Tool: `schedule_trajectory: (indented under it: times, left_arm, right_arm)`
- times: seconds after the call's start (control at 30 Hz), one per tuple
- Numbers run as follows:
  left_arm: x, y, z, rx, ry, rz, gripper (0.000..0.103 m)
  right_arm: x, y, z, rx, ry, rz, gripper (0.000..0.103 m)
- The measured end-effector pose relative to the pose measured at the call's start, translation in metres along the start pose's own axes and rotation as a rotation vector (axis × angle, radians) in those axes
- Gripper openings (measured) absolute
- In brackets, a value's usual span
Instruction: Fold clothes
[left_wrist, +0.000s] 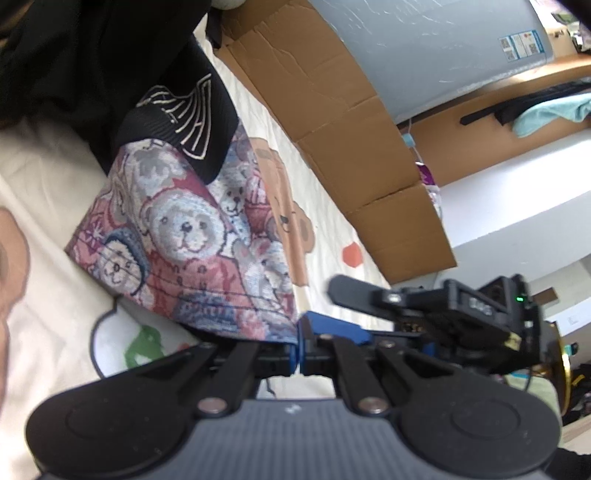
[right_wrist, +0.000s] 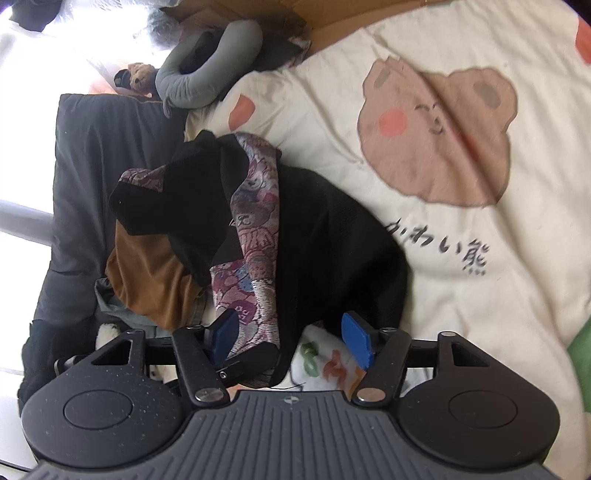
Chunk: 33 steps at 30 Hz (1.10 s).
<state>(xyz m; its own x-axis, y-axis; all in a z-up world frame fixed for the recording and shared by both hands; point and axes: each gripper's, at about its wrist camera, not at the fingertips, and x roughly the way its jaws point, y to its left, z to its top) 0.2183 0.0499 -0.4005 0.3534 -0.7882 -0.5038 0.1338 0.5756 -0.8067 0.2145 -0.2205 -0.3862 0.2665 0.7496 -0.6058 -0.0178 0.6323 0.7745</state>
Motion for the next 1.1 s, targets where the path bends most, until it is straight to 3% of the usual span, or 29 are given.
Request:
schedule_trajectory:
  times: [0.23, 0.37, 0.43, 0.53, 0.7, 0.77, 0.87, 1.1]
  left_arm:
    - [0.001, -0.004, -0.005, 0.006, 0.037, -0.066, 0.002]
    - [0.003, -0.008, -0.006, 0.025, 0.058, -0.070, 0.002]
    - [0.004, -0.011, -0.006, 0.047, 0.073, -0.066, 0.002]
    - [0.004, -0.018, -0.005, 0.093, 0.097, -0.053, 0.005]
    - [0.001, -0.027, 0.000, 0.167, 0.101, 0.007, 0.023]
    - [-0.004, -0.027, 0.004, 0.184, 0.087, 0.042, 0.043]
    - [-0.012, -0.025, 0.014, 0.214, 0.039, 0.107, 0.055]
    - [-0.031, -0.019, 0.041, 0.240, -0.076, 0.276, 0.063]
  right_arm:
    - [0.016, -0.004, -0.005, 0.046, 0.056, 0.030, 0.030]
    - [0.016, -0.009, -0.005, 0.067, 0.071, 0.060, 0.008]
    - [0.014, -0.009, -0.003, 0.056, 0.079, 0.062, 0.002]
    - [0.006, -0.010, -0.001, 0.034, 0.063, 0.046, 0.001]
    - [-0.022, -0.022, 0.009, 0.031, -0.014, -0.015, 0.000]
    - [-0.034, -0.027, 0.014, 0.031, -0.046, -0.040, 0.000]
    - [-0.052, -0.034, 0.020, 0.030, -0.094, -0.077, 0.000]
    - [-0.093, -0.059, 0.027, 0.043, -0.179, -0.156, 0.000]
